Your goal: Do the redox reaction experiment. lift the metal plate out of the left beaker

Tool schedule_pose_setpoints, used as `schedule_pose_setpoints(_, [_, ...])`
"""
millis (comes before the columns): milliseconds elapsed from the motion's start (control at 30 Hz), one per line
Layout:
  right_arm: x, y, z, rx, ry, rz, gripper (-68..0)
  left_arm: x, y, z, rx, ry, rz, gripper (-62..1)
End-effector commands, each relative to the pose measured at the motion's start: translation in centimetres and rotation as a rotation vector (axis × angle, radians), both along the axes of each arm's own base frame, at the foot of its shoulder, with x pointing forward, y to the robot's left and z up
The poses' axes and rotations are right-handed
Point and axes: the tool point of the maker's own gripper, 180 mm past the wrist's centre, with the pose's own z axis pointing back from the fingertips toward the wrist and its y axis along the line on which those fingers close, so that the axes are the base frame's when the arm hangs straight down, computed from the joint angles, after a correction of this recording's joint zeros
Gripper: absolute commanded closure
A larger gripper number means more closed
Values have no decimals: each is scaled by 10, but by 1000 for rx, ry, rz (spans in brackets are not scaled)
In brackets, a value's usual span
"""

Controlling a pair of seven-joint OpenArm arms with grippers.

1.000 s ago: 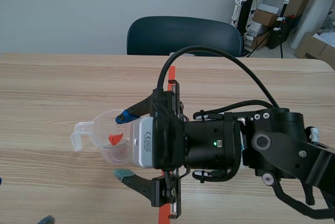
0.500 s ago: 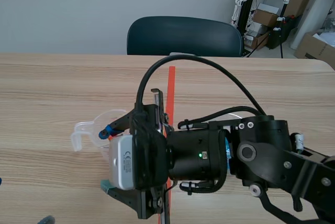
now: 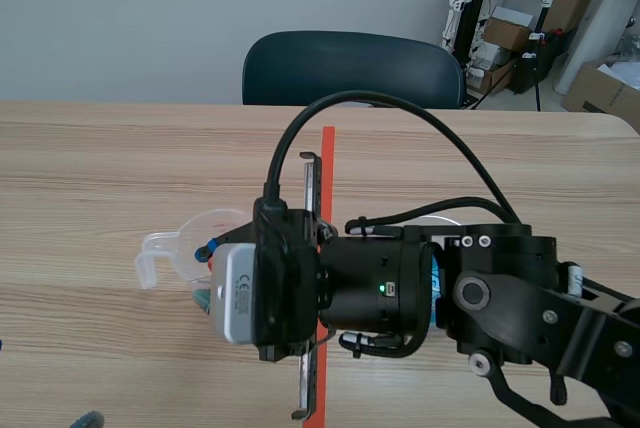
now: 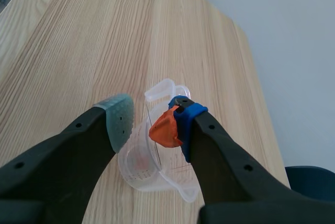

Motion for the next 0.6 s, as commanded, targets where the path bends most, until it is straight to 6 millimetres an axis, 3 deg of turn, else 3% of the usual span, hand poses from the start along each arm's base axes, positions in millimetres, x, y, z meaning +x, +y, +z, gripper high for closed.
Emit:
schedule_pose_setpoints(0, [8,0,11,19,-28,-4,-120,2,-1,7,-19,-26,5,-623])
schedule_pose_setpoints(200, [12,-3,11,12,-39,-6,-6,2,-1,7,-19,-26,5,-623])
schedule_pose_setpoints(400, [14,-4,14,24,-40,-13,-3,2,-1,7,-19,-26,5,-623])
schedule_pose_setpoints(567, [27,-7,29,108,10,-79,-3,2,-1,7,-19,-26,5,-623])
